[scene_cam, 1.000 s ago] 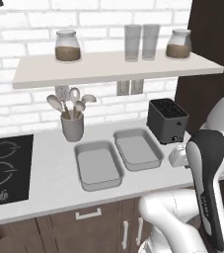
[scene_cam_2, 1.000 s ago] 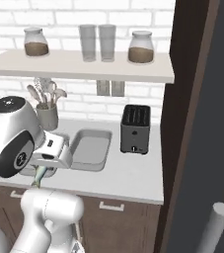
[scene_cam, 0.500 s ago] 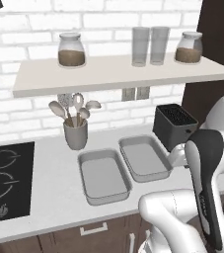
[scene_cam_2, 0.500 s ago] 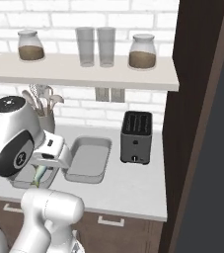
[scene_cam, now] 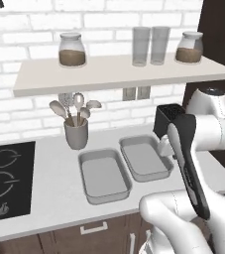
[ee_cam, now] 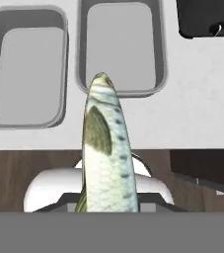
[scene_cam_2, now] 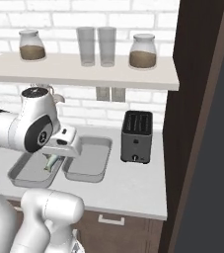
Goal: Place one corn and one fish in each tupperware on the nearby counter, to pack two identical lunches.
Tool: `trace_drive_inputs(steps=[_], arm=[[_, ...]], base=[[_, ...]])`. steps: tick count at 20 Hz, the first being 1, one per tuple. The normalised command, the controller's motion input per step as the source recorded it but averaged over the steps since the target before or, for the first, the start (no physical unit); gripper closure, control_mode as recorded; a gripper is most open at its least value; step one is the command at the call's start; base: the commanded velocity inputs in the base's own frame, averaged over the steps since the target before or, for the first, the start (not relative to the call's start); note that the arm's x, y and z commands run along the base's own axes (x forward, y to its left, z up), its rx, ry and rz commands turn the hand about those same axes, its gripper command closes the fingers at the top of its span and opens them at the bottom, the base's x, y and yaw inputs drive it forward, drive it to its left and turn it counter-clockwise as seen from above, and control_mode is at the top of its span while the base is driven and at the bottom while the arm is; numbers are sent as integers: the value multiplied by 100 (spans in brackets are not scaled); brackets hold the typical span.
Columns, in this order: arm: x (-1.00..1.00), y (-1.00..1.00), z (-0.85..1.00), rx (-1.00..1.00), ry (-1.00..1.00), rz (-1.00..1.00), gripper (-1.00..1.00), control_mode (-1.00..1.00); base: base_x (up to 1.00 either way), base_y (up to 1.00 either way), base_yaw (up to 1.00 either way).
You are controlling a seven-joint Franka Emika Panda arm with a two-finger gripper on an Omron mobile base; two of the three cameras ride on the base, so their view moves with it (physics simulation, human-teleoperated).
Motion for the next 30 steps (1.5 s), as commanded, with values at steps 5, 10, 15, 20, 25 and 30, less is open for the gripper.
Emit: trace_drive_inputs(steps=[5, 10, 15, 20, 25, 30], arm=[[100, 14, -76, 0, 3, 0, 100, -100], [100, 26, -81, 0, 7, -1, 100, -100], [100, 18, -84, 0, 23, 0, 100, -100], [98, -13, -15, 1, 29, 0, 100, -100], [68, -23, 19, 3, 18, 0, 100, -100], [15, 0, -59, 0, 1, 1, 100, -100]], base=[[0, 0, 0], [0, 0, 0], [0, 0, 0], [0, 0, 0], [0, 0, 0], [0, 0, 0]])
